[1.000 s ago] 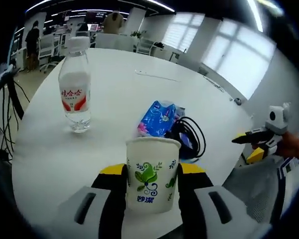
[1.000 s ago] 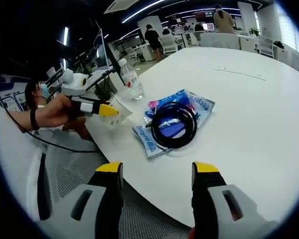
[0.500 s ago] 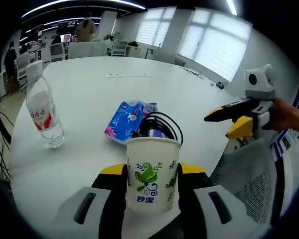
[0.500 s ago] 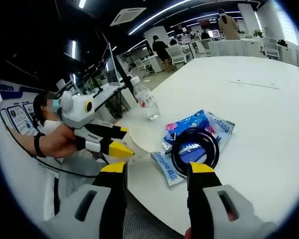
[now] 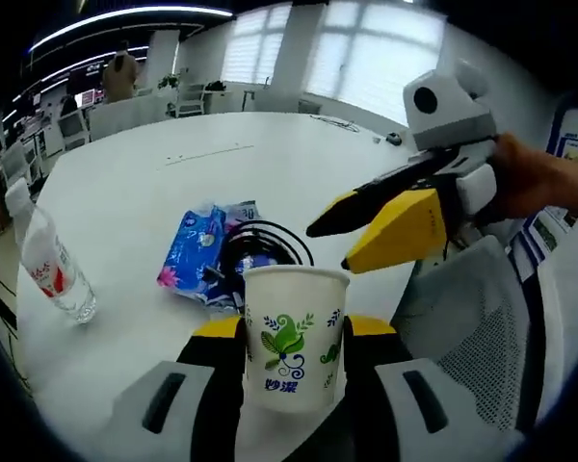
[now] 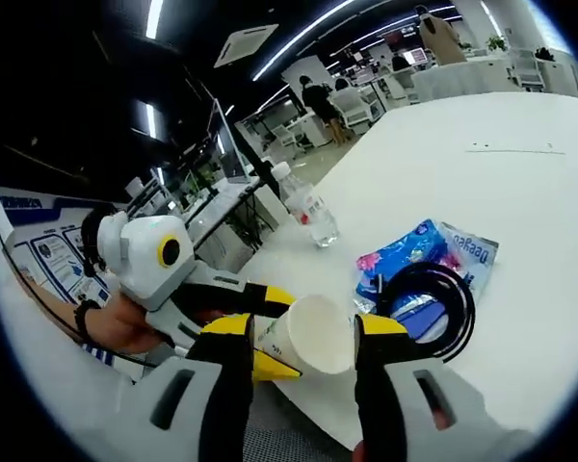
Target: Arrange the tabletop items into an orderly group along one side of the table until the central work area is clear of visible clutter.
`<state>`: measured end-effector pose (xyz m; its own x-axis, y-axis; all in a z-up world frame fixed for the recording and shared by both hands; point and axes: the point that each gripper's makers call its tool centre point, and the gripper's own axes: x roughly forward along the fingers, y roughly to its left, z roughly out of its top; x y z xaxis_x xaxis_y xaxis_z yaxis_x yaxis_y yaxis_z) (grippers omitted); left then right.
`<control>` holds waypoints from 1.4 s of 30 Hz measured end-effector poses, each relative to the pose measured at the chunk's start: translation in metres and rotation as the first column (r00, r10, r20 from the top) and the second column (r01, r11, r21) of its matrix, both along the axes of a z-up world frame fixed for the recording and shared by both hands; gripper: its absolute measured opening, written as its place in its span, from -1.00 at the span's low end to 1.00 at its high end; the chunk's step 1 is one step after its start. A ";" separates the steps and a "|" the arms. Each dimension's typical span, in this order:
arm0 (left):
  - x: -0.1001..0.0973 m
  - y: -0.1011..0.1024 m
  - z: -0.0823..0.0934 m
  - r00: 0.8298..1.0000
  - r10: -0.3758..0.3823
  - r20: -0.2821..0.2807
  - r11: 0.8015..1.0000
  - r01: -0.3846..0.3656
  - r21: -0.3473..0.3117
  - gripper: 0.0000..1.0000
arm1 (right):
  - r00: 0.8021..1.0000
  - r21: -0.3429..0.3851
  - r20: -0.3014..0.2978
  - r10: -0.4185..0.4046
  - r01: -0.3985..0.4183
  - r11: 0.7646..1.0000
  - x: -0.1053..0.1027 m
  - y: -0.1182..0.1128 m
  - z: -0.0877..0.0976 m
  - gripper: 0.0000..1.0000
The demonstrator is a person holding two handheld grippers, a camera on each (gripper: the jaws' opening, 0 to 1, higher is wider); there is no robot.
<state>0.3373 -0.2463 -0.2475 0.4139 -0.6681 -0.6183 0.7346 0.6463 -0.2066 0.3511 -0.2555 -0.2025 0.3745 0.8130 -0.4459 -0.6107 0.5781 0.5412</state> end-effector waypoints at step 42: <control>-0.015 -0.018 -0.009 0.990 -0.136 0.025 0.986 0.133 0.097 -0.20 | 0.985 0.054 -0.173 0.006 0.003 0.999 -0.019 0.012 -0.025 -1.00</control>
